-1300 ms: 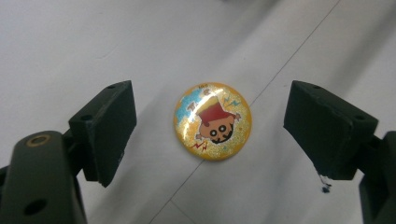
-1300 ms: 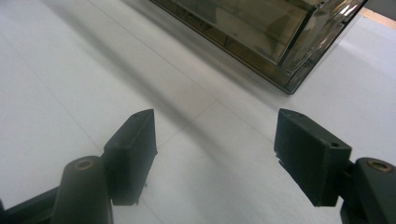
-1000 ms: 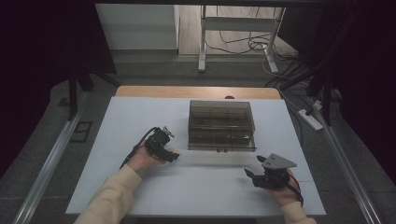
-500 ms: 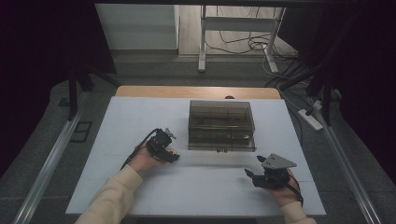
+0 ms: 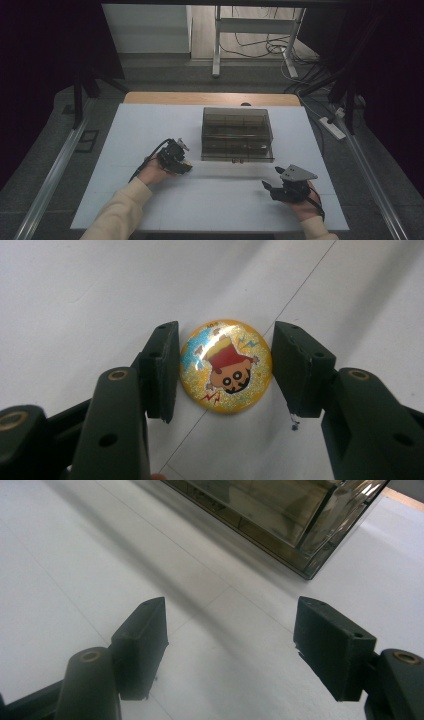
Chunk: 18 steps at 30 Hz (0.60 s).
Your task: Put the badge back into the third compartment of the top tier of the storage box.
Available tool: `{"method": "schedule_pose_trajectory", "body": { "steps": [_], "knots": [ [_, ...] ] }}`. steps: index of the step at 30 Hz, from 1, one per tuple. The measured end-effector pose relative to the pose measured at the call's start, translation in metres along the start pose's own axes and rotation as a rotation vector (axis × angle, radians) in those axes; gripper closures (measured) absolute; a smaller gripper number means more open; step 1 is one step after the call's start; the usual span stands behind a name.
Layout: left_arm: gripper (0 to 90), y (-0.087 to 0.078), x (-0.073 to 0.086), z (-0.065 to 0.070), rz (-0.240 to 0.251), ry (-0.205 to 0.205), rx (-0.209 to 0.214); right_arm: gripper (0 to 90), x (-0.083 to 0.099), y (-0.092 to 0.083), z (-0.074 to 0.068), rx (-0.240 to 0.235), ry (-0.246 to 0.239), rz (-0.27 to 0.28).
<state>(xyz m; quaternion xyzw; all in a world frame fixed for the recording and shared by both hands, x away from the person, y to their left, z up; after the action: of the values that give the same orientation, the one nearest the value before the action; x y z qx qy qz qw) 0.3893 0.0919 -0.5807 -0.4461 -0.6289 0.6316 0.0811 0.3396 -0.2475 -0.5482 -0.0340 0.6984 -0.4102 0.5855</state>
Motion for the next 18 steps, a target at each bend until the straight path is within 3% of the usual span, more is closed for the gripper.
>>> {"method": "schedule_pose_trajectory", "body": {
  "steps": [8, 18],
  "knots": [
    [46.9, -0.003, -0.001, 0.0, 0.014, 0.003, -0.014, 29.8, 0.0, 0.0, 0.0, 0.002, 0.001, 0.006],
    [47.0, -0.024, -0.006, -0.006, 0.108, -0.052, -0.003, 29.7, 0.001, 0.0, 0.002, 0.005, 0.006, 0.002]
  ]
}}
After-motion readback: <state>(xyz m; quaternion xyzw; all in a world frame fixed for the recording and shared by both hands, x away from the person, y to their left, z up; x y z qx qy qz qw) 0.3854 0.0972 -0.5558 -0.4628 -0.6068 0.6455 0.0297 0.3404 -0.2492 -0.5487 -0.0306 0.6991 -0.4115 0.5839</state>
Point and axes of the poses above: each handheld gripper's, and its own axes: y roughly forward along the jaws, x roughly out of its underside, z roughly to its right, the point moved 7 cm from there along y, roughly forward along the jaws, and after that the axes turned 15 degrees about -x, right-handed, at the moved point
